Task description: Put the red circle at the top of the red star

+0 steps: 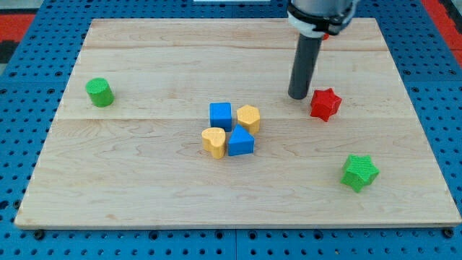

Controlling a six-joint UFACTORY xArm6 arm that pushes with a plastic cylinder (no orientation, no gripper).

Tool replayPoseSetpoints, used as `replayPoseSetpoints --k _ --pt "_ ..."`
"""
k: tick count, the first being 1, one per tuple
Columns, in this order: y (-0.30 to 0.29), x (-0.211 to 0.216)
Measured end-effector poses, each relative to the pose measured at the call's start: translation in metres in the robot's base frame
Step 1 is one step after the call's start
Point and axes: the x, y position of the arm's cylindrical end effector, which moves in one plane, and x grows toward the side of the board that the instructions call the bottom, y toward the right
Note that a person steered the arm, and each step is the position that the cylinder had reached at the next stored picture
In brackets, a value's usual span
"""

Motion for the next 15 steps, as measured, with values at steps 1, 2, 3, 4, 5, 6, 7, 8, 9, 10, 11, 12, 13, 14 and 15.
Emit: replayPoseSetpoints --k 1,2,3,4,5,6,7,8,9,10,11,12,13,14,15 --pt "0.065 0.003" --pt "0.069 0.028" --pt "0.067 0.087" --pt "0.064 0.063" --pt "0.123 0.011" --pt "0.193 -0.064" --pt "0.134 -0.160" --pt "0.107 -0.190" --pt "0.050 -0.148" --pt "0.028 -0.115" --pt "0.039 -0.142" --pt "-0.032 -0.133" --pt "-0.067 -0.112" --pt "-0.118 -0.102" --pt "-0.086 -0.038"
